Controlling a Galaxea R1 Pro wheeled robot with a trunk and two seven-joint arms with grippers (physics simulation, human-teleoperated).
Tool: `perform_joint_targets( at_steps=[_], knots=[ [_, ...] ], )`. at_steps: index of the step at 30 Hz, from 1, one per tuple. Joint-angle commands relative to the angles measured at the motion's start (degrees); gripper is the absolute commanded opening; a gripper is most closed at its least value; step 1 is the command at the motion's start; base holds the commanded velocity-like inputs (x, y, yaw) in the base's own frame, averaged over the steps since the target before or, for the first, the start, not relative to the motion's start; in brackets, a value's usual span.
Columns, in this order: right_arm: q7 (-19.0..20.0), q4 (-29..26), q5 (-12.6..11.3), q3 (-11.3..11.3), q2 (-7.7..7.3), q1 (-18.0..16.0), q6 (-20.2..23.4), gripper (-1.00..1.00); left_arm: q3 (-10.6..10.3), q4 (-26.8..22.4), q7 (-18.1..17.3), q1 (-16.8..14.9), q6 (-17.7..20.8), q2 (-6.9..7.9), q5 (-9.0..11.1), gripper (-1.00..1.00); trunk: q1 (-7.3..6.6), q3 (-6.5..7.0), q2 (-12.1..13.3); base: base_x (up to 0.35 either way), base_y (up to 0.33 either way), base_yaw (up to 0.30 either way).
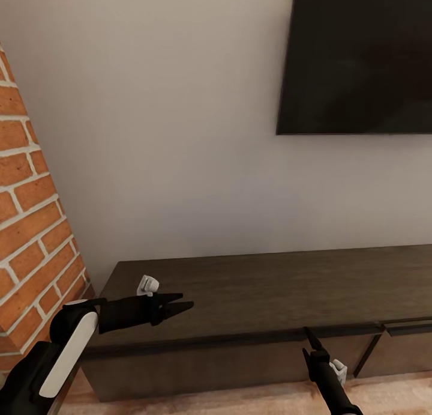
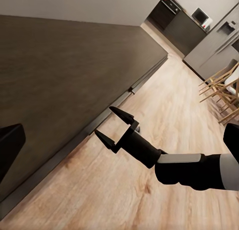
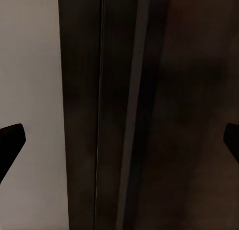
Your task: Place each of the two pumpkins and all three candles from the living room inside a cabinet in the living room (use any cabinet), then make sure every cabinet is closed, and position the cauldron so it is next to a table in the living room.
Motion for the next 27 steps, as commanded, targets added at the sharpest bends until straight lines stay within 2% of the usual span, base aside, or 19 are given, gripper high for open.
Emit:
perform_joint_targets(
  at_steps=[1, 2, 3, 27],
  knots=[
    [0.18, 0.04, -0.60, 0.14, -0.02, -0.03, 0.60, 1.00, -0.04, -0.01, 0.00, -0.04, 0.26, 0.02, 0.18, 1.00, -0.01, -0.06, -0.02, 0.000, 0.000, 0.000],
    [0.18, 0.04, -0.60, 0.14, -0.02, -0.03, 0.60, 1.00, -0.03, -0.01, 0.00, -0.04, 0.25, 0.03, 0.18, 1.00, -0.01, -0.06, -0.02, 0.000, 0.000, 0.000],
    [0.18, 0.04, -0.60, 0.14, -0.02, -0.03, 0.60, -1.00, -0.03, -0.01, 0.00, -0.04, 0.25, 0.02, 0.18, 1.00, -0.01, -0.06, -0.02, 0.000, 0.000, 0.000],
    [-0.17, 0.04, -0.60, 0.21, -0.02, -0.03, 0.60, -1.00, -0.03, -0.01, -0.01, -0.04, 0.23, -0.02, 0.18, 1.00, -0.01, -0.06, -0.02, 0.000, 0.000, 0.000]
  ],
)
